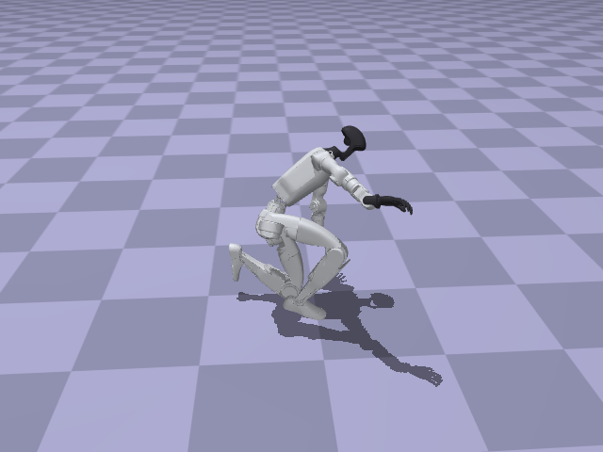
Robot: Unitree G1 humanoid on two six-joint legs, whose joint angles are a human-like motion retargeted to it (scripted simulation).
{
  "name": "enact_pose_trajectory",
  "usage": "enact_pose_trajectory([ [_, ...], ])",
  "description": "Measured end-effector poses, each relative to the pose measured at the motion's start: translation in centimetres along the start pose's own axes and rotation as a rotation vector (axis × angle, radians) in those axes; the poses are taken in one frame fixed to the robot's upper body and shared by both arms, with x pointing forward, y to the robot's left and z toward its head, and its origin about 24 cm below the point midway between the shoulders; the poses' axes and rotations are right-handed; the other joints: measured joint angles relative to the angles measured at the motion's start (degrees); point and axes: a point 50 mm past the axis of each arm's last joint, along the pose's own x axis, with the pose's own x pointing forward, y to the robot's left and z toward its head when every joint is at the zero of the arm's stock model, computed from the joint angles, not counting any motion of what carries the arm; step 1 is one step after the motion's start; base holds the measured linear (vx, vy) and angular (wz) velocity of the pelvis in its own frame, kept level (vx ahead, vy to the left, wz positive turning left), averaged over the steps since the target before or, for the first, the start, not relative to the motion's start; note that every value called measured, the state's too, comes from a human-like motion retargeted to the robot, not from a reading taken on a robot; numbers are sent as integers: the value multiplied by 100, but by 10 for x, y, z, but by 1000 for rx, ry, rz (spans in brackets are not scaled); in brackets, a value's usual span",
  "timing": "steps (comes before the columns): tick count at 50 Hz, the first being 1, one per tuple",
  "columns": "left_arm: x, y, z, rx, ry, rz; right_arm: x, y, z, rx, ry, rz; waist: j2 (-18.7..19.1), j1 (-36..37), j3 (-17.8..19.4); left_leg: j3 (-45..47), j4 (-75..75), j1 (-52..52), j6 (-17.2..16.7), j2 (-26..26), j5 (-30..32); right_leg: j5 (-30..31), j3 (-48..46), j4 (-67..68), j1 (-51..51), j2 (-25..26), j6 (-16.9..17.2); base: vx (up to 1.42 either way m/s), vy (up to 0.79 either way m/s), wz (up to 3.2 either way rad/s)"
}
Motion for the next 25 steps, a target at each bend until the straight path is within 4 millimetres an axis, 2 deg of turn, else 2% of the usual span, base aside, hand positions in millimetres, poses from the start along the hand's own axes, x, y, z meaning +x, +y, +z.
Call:
enact_pose_trajectory([
  [2,8,3,-20,50,51,13,2,-37,-66,84,367,-151,-245,-307,0,110,-28,70,54,-45,47,-67,134,68,0,19,0,7,3,7],
  [5,21,9,-41,105,126,13,-19,-101,-145,302,876,-491,-541,-658,0,261,-26,49,63,-72,47,-416,214,76,0,39,2,1,0,-7],
  [7,23,14,-62,169,173,29,-40,-125,-174,421,1079,-675,-697,-977,0,272,-109,205,92,-124,88,-284,395,200,0,60,-1,8,0,34],
  [10,25,19,-81,205,235,41,-55,-139,-190,501,1171,-803,-846,-1333,0,349,-125,248,138,-118,77,-401,517,271,0,60,-1,2,0,9],
  [12,23,20,-88,212,262,44,-55,-132,-188,468,1147,-775,-856,-1480,0,391,-115,251,195,-81,71,-443,563,303,0,49,-2,0,0,0],
  [15,16,18,-89,207,273,33,-53,-108,-178,421,1112,-683,-742,-1502,0,445,-87,228,279,20,79,-464,569,317,0,33,-3,0,0,0],
  [18,3,9,-74,171,241,-16,-51,-71,-162,489,1103,-562,-412,-1214,0,451,-55,167,292,158,110,-423,462,258,0,42,-3,-2,0,-8],
  [20,-7,1,-57,133,201,-61,-53,-39,-147,571,1101,-448,-109,-877,0,415,-32,115,250,233,139,-353,335,177,0,75,-1,-6,1,-33],
  [22,-19,-6,-36,88,156,-106,-60,3,-123,646,1084,-283,202,-471,0,359,-11,83,168,248,165,-264,198,83,0,124,1,-7,0,-39],
  [25,-35,-13,-4,14,87,-156,-77,70,-62,687,963,5,647,167,0,278,15,69,14,211,196,-123,5,-58,0,208,3,-8,0,-41],
])
